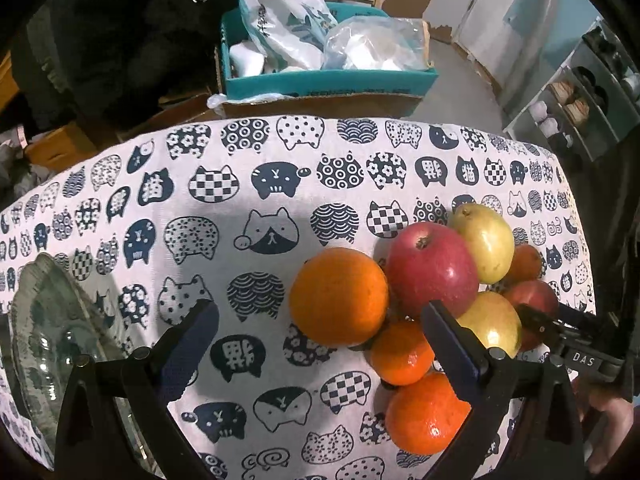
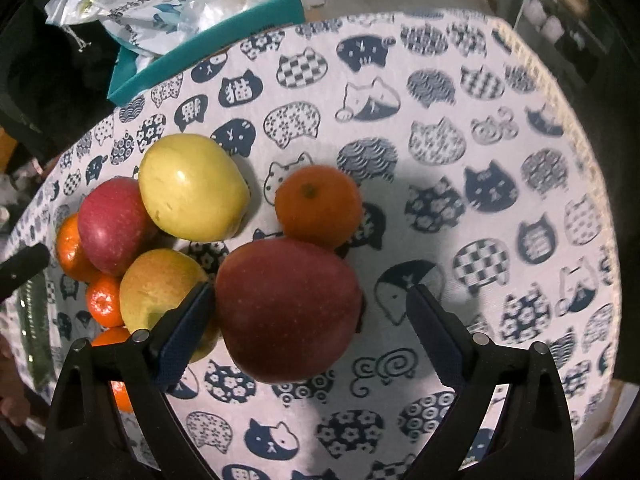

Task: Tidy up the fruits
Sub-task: 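Grasp an orange with the left tool while the right tool grasps a red apple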

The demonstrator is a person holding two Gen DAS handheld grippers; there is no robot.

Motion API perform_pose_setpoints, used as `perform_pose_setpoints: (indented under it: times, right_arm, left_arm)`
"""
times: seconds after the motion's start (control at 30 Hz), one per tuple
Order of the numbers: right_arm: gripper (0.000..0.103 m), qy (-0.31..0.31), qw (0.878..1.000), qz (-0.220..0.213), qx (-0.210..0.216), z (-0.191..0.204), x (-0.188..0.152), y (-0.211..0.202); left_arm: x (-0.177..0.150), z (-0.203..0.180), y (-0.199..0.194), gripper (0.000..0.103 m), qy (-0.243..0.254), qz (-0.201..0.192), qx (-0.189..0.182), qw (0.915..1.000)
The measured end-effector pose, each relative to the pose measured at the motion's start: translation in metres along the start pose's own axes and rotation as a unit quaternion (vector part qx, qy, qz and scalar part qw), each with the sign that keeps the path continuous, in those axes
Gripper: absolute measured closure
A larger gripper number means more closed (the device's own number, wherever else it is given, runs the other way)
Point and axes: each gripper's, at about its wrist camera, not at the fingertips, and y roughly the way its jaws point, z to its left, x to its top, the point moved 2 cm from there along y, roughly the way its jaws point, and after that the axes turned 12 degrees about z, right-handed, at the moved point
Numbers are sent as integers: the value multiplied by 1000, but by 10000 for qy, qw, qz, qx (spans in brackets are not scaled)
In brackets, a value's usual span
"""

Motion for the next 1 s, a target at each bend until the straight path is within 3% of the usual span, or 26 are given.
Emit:
perform_pose_setpoints:
  times: [0.1, 0.27, 0.33, 0.47, 0.53, 0.57, 1.0]
  right_arm:
    - [10, 144, 9996, 40, 224, -3, 3, 4]
    - [31, 239, 9966, 164, 765, -4, 6, 10]
    - [33, 180, 9961, 183, 847, -1, 6, 12]
    - [33, 62, 9973, 128, 719, 4, 7, 11]
    - [33, -8, 9979, 104, 639, 5, 7, 10]
    - [33, -49, 9984, 68, 557, 6, 7, 9]
    - [33, -589, 9968, -501, -218, 19, 0, -21]
  left_arm:
    - [2, 1, 8, 1, 4, 66, -79, 9999]
    - [5, 4, 24, 2, -41, 208, -225, 9995]
    - [6, 6, 31, 13, -72, 289, -312, 9991]
    - [5, 9, 43, 24, -111, 439, -616, 9971]
    - [4, 7, 44, 36, -103, 461, -759, 9960]
    - [4, 5, 44, 38, -62, 453, -833, 9955]
    - [-10, -3, 26, 39, 268, 69, -354, 9990]
